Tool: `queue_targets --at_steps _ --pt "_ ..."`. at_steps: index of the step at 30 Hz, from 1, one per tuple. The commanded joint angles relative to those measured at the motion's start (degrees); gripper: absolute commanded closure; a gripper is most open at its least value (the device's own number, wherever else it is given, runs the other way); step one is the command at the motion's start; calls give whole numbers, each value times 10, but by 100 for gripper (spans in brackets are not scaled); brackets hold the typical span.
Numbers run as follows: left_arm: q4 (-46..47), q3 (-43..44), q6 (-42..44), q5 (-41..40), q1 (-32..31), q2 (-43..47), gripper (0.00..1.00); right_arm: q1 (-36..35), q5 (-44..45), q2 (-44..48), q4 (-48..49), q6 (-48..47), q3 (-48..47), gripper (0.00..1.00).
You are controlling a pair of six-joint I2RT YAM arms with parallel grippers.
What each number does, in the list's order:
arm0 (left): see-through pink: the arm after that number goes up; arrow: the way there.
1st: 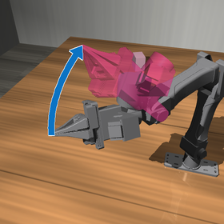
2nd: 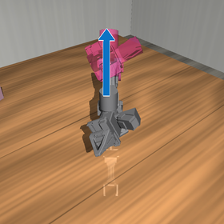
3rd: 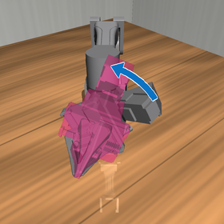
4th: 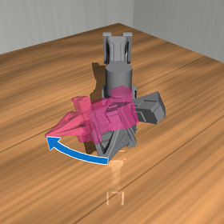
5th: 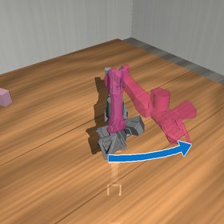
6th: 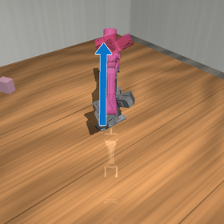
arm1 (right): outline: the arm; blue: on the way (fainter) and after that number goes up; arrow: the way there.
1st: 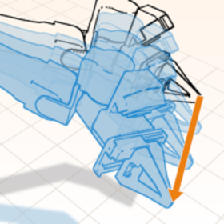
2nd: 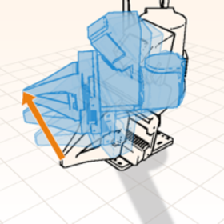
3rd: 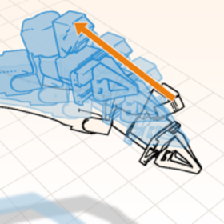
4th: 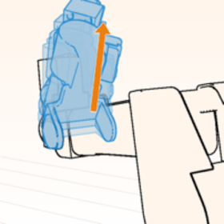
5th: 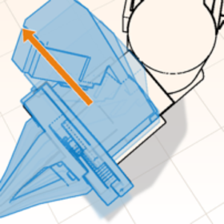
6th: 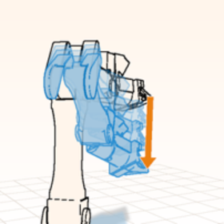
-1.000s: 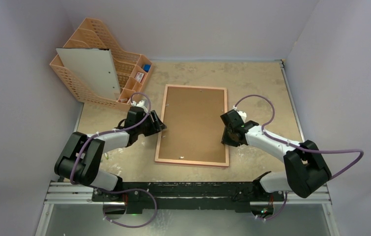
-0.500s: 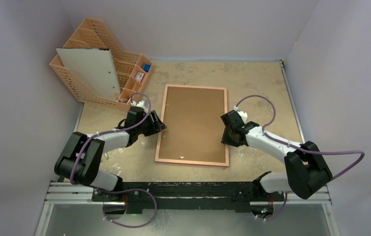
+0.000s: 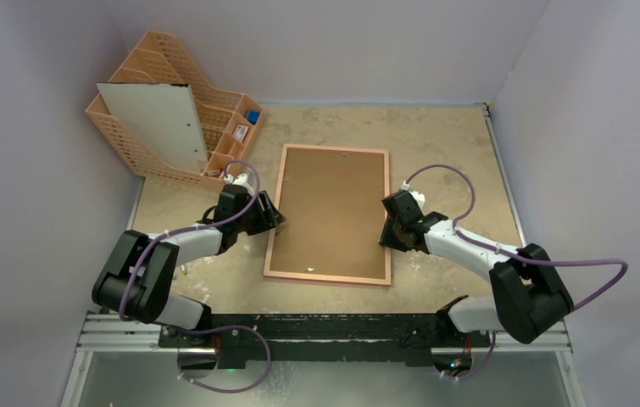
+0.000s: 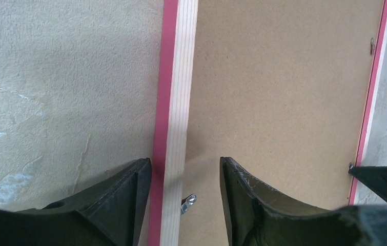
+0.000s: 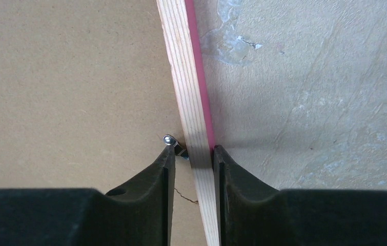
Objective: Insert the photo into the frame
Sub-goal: Install the photo frame at the center of the board.
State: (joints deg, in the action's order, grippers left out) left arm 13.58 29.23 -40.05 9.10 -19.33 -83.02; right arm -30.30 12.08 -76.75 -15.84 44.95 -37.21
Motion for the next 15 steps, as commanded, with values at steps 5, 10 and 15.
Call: queue_targets --at_steps 5,10,15 --pt "-39 -17 21 -23 0 -6 45 -4 -7 1 -11 -7 6 79" --pt "-41 -17 21 -22 0 -7 45 -4 3 -13 -7 -2 4 86" --pt "-46 -17 24 -28 0 -6 45 -4 58 -4 -16 6 -9 90"
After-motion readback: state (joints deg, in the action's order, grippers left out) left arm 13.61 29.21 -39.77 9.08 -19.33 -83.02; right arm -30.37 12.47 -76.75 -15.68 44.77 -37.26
